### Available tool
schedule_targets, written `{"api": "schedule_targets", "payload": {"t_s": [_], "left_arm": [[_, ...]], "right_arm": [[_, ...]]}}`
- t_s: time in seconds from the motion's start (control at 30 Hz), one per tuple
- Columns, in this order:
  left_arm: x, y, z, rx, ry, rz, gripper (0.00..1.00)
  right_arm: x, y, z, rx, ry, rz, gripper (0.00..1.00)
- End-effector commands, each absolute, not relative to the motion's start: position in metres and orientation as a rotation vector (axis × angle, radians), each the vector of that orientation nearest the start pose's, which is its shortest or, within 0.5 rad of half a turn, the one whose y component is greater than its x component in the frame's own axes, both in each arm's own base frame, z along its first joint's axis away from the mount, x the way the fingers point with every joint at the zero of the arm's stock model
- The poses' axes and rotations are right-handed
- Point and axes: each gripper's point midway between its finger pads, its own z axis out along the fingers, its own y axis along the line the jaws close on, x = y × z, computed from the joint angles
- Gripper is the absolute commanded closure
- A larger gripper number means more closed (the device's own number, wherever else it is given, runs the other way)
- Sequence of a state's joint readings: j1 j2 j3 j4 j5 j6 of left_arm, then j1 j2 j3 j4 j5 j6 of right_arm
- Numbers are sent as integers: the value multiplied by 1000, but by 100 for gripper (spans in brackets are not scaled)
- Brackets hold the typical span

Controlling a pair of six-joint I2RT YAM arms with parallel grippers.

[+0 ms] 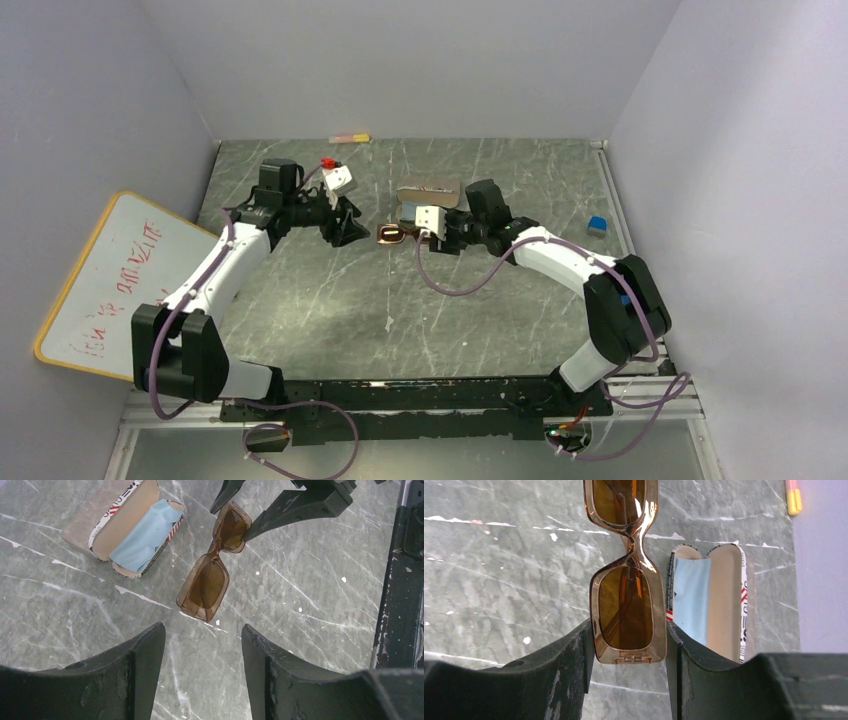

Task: Organize the sunglasses
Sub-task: Place the sunglasses in the sunglasses case.

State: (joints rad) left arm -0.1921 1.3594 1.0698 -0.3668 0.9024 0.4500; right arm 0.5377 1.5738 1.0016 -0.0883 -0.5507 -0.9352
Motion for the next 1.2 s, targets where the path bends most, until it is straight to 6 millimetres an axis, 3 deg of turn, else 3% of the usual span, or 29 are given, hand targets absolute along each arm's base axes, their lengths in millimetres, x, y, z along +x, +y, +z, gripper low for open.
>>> {"api": "schedule_targets", "payload": {"t_s": [0.0, 0.17, 0.57, 0.9, 1.17], "left_arm": [[319, -195, 212, 1106, 1702, -862, 38], [313, -195, 209, 1140, 1682, -862, 38], [313, -192, 200, 1174, 1674, -830, 38], [316, -192, 192, 1176, 1692, -830, 38], [315, -192, 192, 1181, 1685, -833, 38]], "right_arm": [[365, 279, 148, -1589, 1330, 275, 59], [395, 280, 150, -1574, 1355, 180, 59], [455, 267, 132, -1565, 1395, -87, 59], [474, 258, 120, -1550, 1424, -166, 59], [474, 253, 114, -1566, 1423, -185, 59]]}}
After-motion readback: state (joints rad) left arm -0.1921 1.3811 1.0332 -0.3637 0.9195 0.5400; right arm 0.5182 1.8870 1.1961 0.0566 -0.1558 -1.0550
